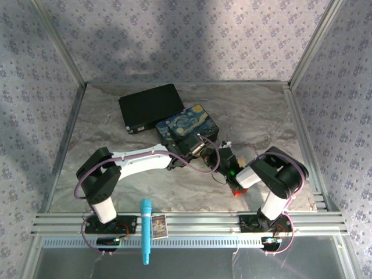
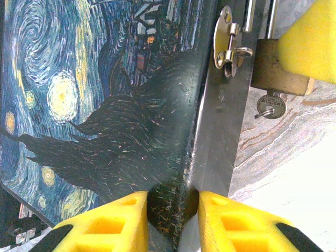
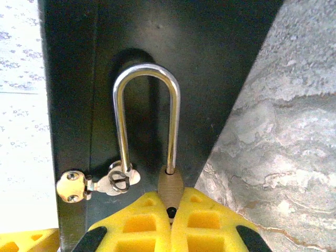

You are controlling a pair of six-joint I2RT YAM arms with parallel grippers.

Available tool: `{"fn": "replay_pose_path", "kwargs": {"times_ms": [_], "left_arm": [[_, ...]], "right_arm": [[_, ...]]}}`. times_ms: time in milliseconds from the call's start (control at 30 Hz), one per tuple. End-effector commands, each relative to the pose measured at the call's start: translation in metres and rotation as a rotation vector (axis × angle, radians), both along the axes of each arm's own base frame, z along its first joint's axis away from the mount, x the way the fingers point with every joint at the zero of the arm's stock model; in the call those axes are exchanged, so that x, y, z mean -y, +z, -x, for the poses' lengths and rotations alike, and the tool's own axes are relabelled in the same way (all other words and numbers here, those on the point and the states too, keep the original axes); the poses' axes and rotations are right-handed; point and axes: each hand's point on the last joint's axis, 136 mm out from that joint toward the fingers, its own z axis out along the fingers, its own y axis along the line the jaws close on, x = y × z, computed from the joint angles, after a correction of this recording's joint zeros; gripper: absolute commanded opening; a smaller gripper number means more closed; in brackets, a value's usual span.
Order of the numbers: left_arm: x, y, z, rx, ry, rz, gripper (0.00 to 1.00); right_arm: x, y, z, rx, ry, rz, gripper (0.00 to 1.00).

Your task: Unlock a padlock with a key

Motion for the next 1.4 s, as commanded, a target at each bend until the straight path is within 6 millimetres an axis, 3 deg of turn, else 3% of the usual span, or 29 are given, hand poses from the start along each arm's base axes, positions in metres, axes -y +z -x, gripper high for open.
{"fn": "replay_pose_path", "kwargs": {"times_ms": [0,200,367,600,733,1033,1367], "left_arm": [[-0.05,-0.071,0.053,-0.291,-0.018,-0.233,0.27],[-0.054,-0.063,0.042,-0.223,0.011,-0.253,0.28],[-0.05,-0.049,0.026,-0.129,0.048,-0.228,0.31],[-0.042,-0.032,0.01,-0.04,0.128,-0.142,0.57],[-0.038,-0.027,0.003,-0.006,0.167,-0.1,0.64],[-0.053,-0.011,-0.01,0.104,0.28,-0.074,0.71],[-0.071,0.001,-0.012,0.143,0.359,-0.003,0.73]], "right_arm": [[0.004,-0.007,0.004,-0.013,0.008,0.015,0.0],[0.001,-0.044,0.03,-0.182,0.147,0.111,0.0],[0.014,-0.068,0.052,-0.302,0.245,0.212,0.0],[0.026,-0.09,0.089,-0.452,0.444,0.344,0.0],[0.029,-0.1,0.11,-0.542,0.556,0.351,0.0],[0.063,-0.093,0.142,-0.652,0.711,0.476,0.0],[0.093,-0.077,0.157,-0.732,0.831,0.483,0.0]]}}
